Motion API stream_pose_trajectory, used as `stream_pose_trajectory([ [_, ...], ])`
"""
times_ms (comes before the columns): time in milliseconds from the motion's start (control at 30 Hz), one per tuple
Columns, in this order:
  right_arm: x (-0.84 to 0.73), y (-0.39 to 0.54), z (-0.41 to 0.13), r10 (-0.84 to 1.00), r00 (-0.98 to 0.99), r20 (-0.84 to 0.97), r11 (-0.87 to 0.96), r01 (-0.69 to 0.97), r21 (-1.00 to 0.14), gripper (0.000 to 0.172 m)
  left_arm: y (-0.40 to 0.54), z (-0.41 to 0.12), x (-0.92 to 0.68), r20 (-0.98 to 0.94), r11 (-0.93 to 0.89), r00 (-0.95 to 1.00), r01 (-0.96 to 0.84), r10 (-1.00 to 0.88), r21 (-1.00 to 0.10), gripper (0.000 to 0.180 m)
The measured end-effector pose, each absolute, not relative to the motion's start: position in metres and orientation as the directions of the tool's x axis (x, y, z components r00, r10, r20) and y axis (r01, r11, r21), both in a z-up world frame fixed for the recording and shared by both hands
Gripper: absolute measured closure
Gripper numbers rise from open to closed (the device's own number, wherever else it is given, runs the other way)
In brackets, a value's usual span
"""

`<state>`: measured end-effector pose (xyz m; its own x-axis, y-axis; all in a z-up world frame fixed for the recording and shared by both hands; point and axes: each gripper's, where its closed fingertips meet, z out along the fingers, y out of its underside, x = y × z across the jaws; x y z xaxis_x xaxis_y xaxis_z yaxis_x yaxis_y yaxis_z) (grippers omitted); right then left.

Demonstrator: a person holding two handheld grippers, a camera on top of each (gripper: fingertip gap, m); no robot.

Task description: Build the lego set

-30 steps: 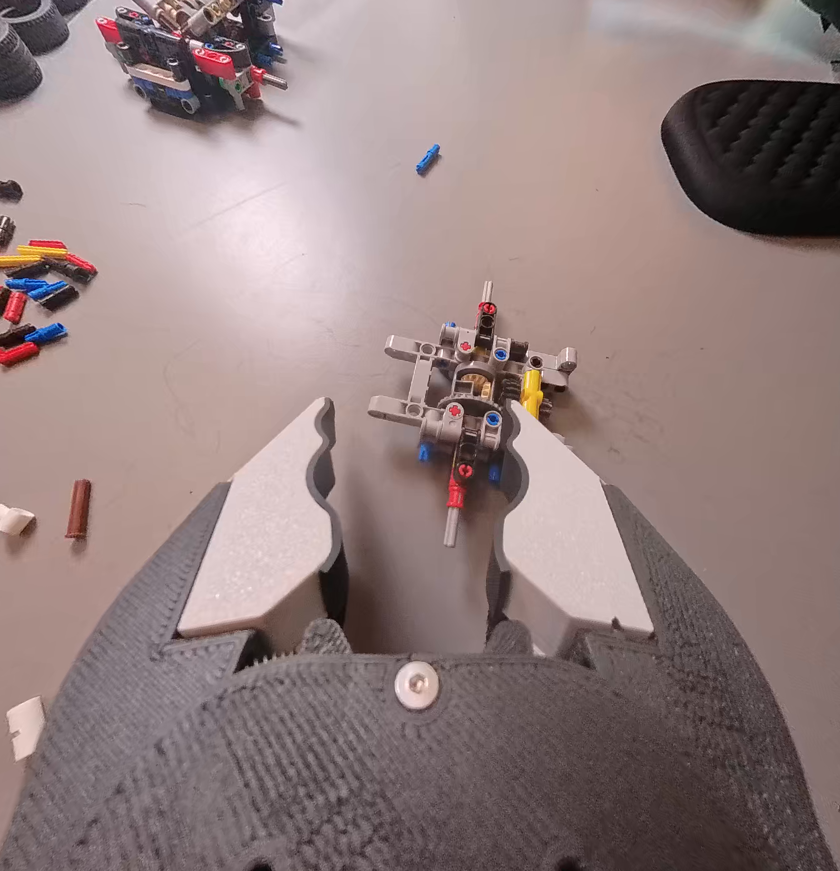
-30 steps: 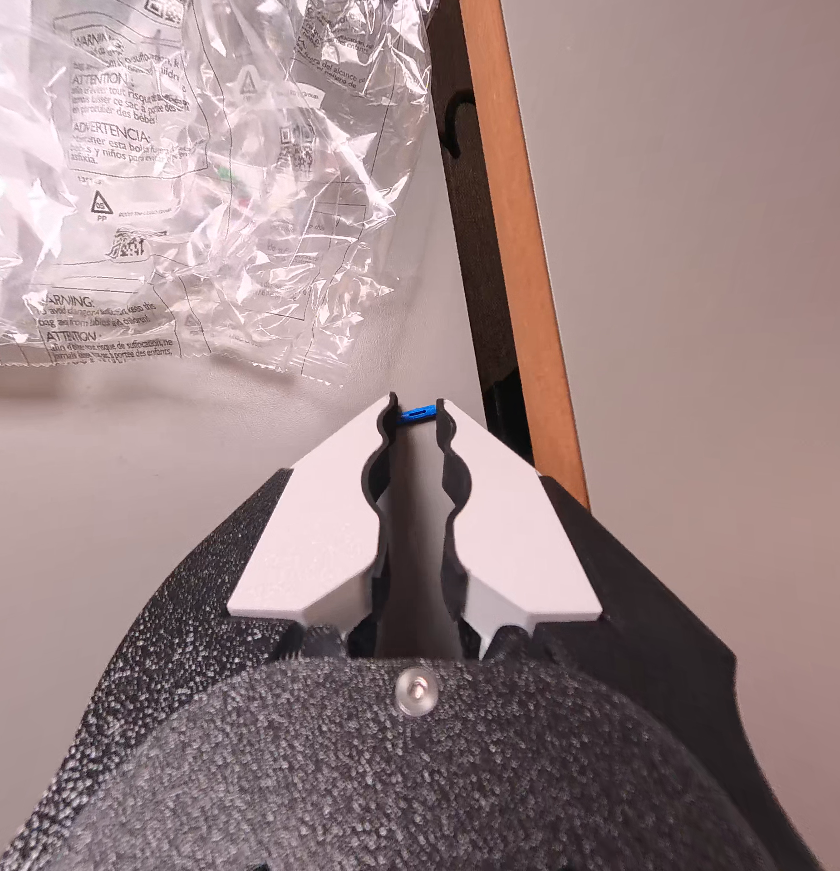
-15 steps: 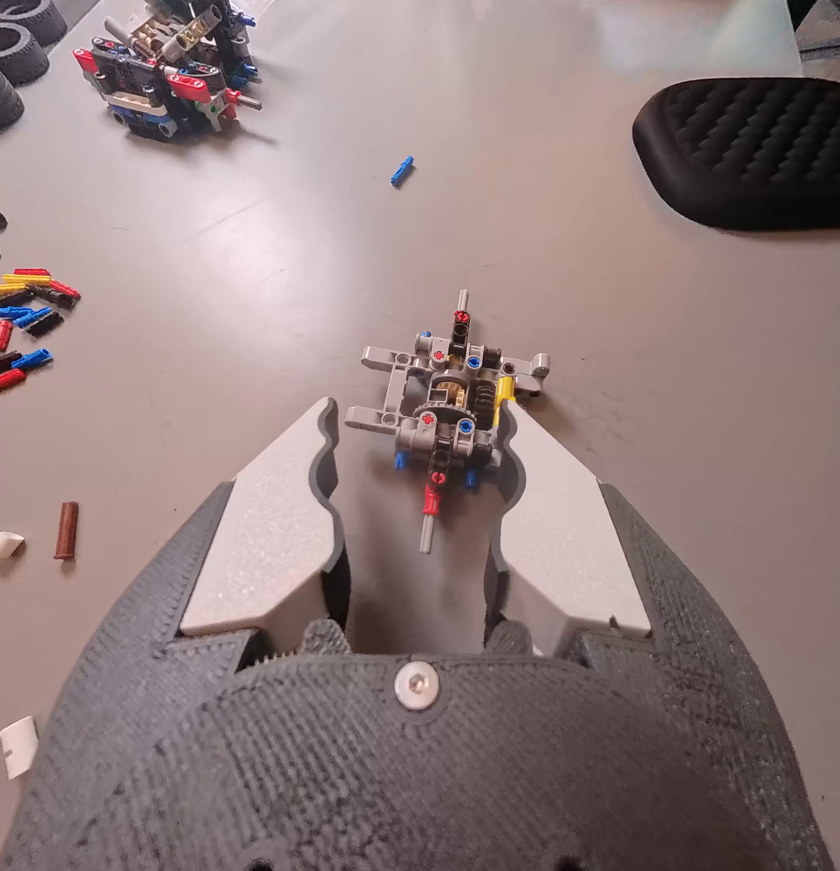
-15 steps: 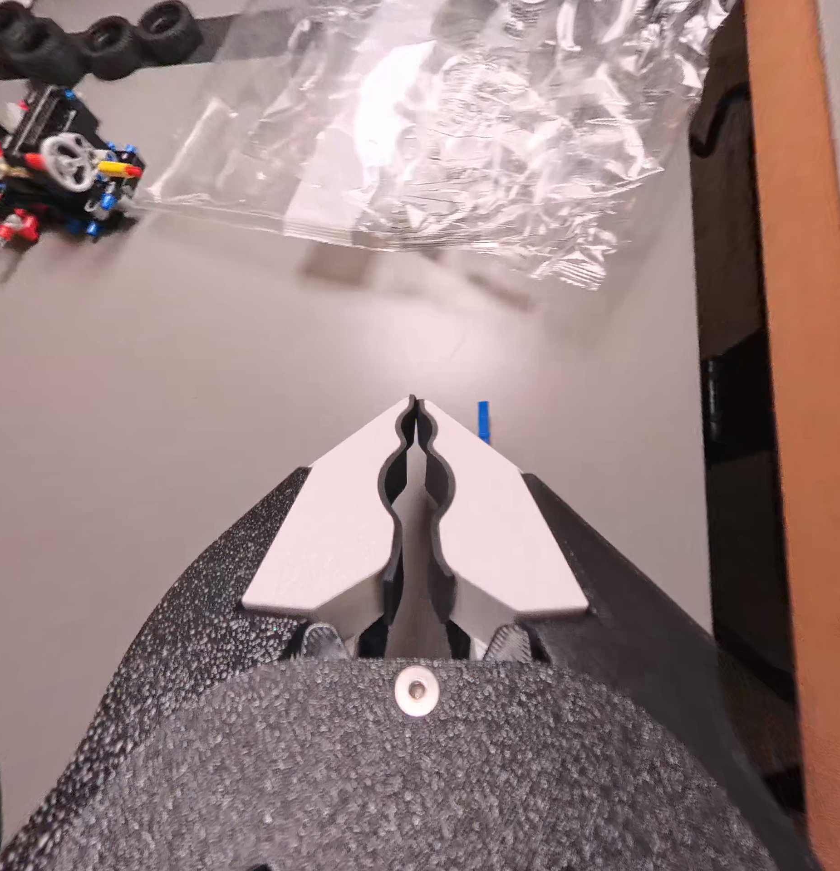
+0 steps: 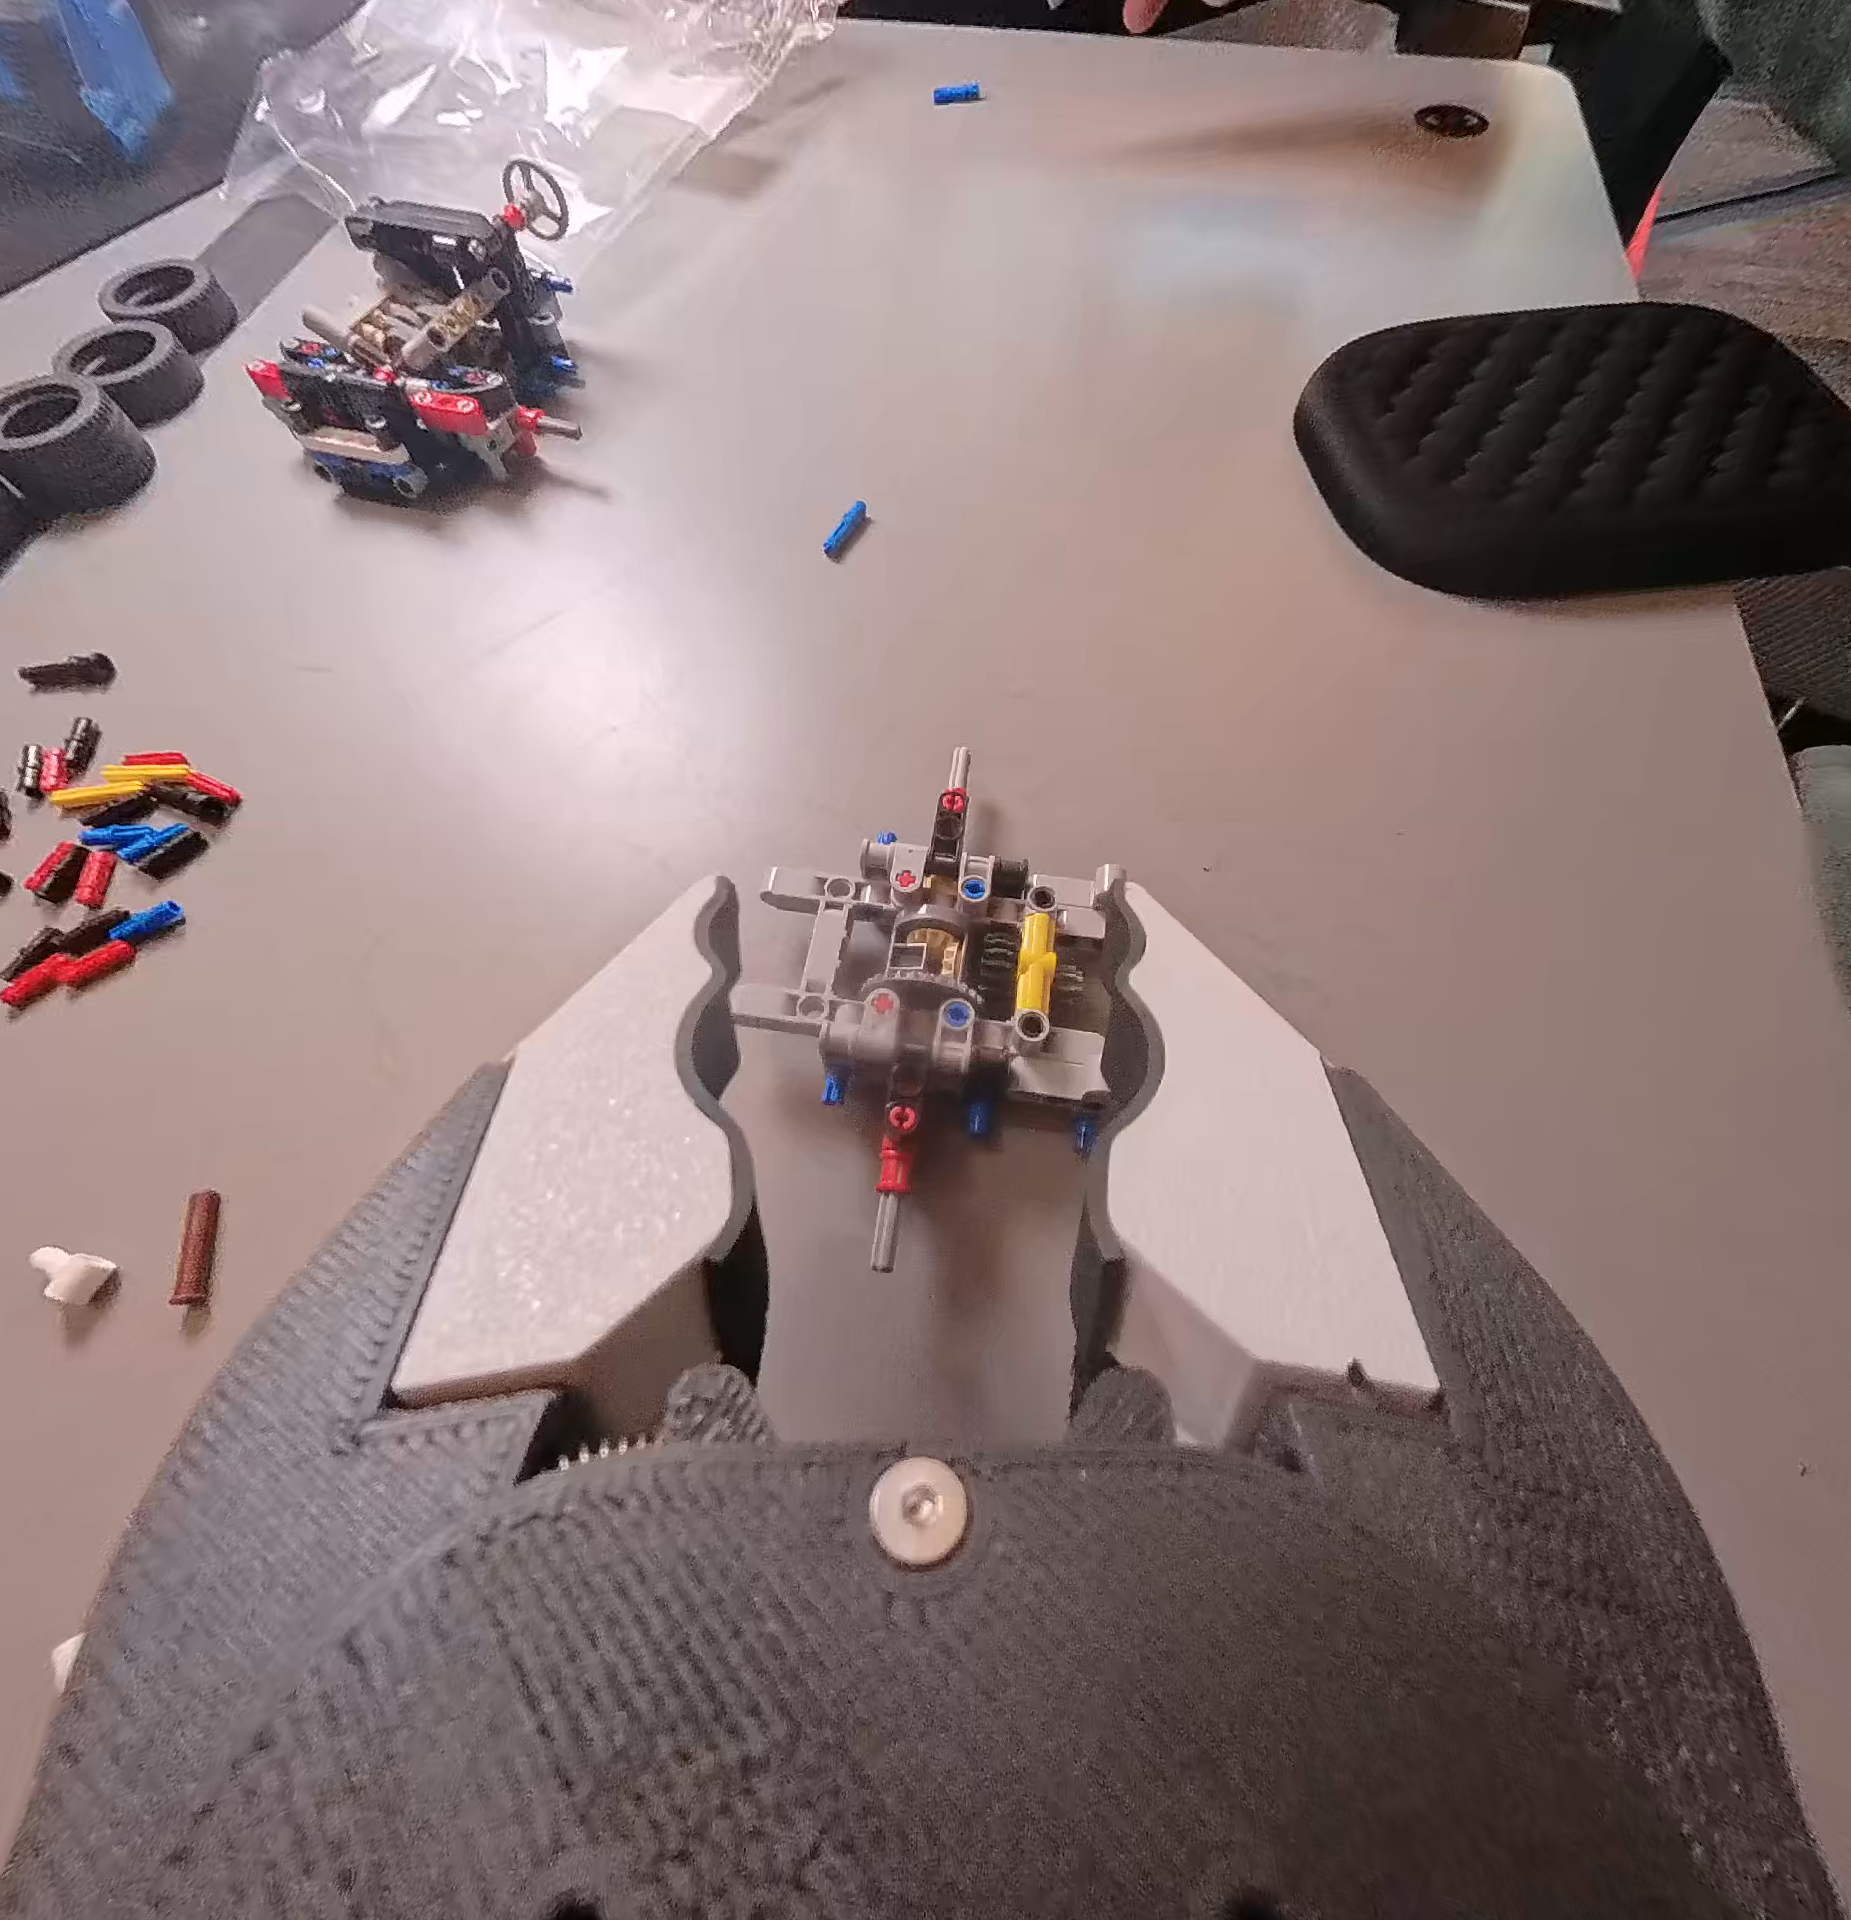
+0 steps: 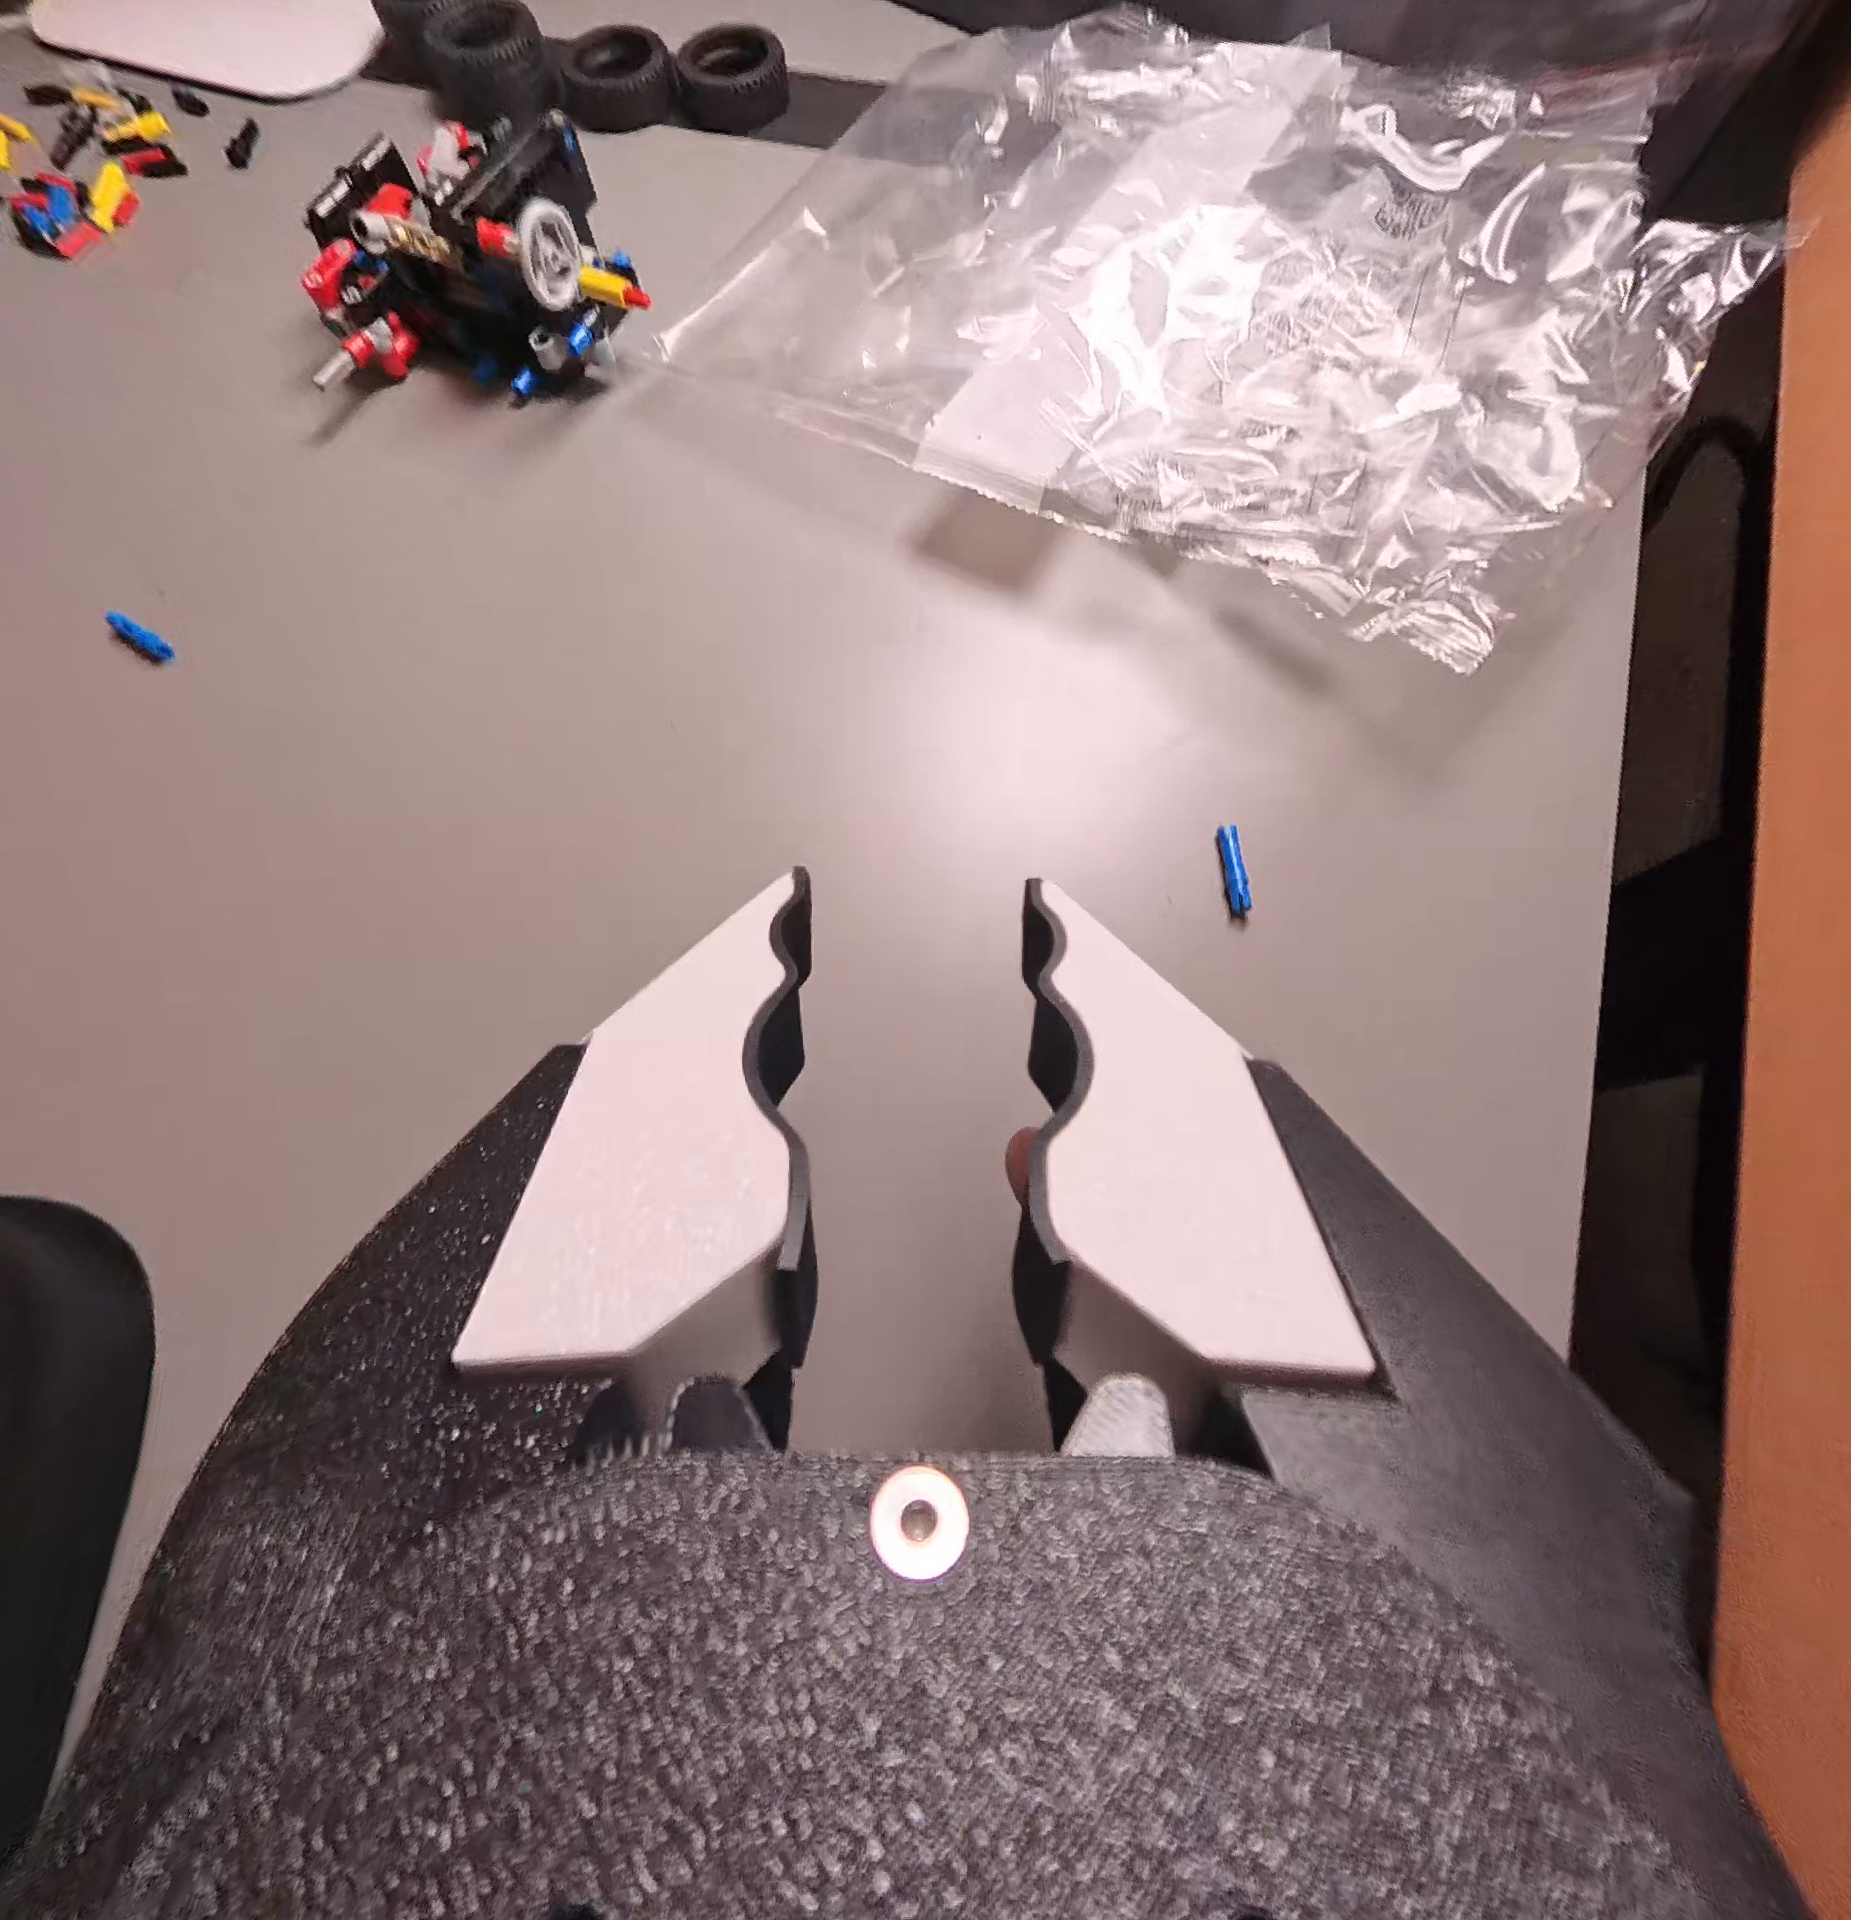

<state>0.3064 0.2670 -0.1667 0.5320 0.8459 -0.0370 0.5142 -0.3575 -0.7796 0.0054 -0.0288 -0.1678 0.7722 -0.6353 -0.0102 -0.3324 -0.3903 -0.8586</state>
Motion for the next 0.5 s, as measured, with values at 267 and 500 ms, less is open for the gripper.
stream_pose_trajectory([
  [267, 0.346, 0.261, -0.214, 0.873, 0.486, -0.031, -0.394, 0.667, -0.632, 0.126, -0.031, -0.164, 0.011, -0.038, -0.364, 0.764, -0.350, -0.644, -0.863, 0.111],
  [500, 0.337, 0.299, -0.215, 0.828, 0.559, 0.038, -0.422, 0.667, -0.615, 0.133, -0.031, -0.171, 0.012, -0.037, -0.376, 0.761, -0.362, -0.648, -0.853, 0.112],
])
